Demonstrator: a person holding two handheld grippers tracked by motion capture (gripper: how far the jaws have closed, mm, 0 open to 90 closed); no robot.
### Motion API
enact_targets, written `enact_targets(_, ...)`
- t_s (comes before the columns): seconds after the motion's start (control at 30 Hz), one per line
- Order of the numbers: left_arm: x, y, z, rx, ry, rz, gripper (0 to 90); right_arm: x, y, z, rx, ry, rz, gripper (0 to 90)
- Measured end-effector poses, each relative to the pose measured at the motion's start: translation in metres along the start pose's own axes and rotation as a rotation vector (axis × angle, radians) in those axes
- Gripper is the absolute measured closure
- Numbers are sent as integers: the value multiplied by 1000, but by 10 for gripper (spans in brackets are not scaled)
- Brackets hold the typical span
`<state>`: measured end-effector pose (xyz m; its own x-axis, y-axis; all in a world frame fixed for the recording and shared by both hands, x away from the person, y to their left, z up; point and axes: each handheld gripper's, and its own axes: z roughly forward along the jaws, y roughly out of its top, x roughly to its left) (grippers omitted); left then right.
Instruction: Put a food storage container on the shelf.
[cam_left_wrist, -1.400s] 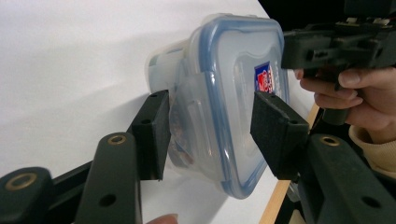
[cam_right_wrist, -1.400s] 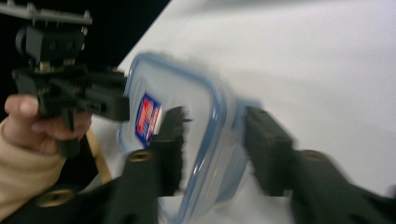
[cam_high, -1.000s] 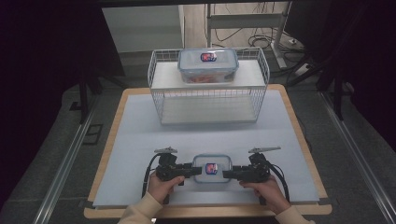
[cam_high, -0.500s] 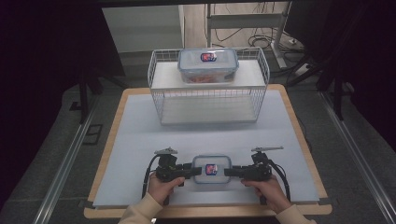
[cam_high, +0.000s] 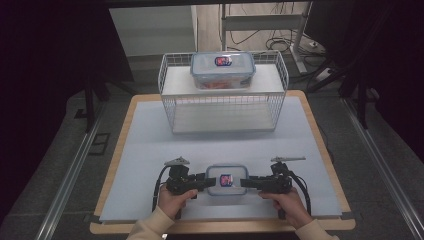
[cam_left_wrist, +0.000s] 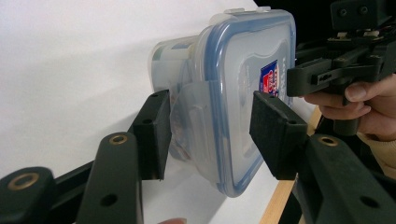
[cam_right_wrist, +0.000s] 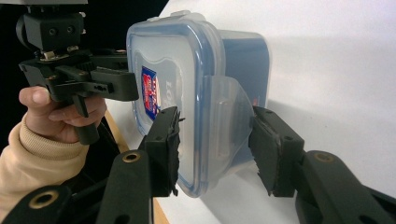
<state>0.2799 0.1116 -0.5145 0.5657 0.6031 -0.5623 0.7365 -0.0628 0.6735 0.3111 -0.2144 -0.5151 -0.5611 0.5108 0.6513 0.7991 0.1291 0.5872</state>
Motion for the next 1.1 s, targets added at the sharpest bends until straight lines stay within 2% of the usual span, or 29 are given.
enact_targets(0.47, -5, 12, -9, -33, -4, 30, 503, 13, 10, -6, -30, -9, -62, 534)
enact_targets(0.7, -5, 22, -12, -44, -7, 31, 503, 16, 19, -7, -43, -14, -78, 534)
enact_targets(1.1, -11, 53, -21, -69, -2, 72, 505, 26, 46, -15, -70, -14, -119, 534)
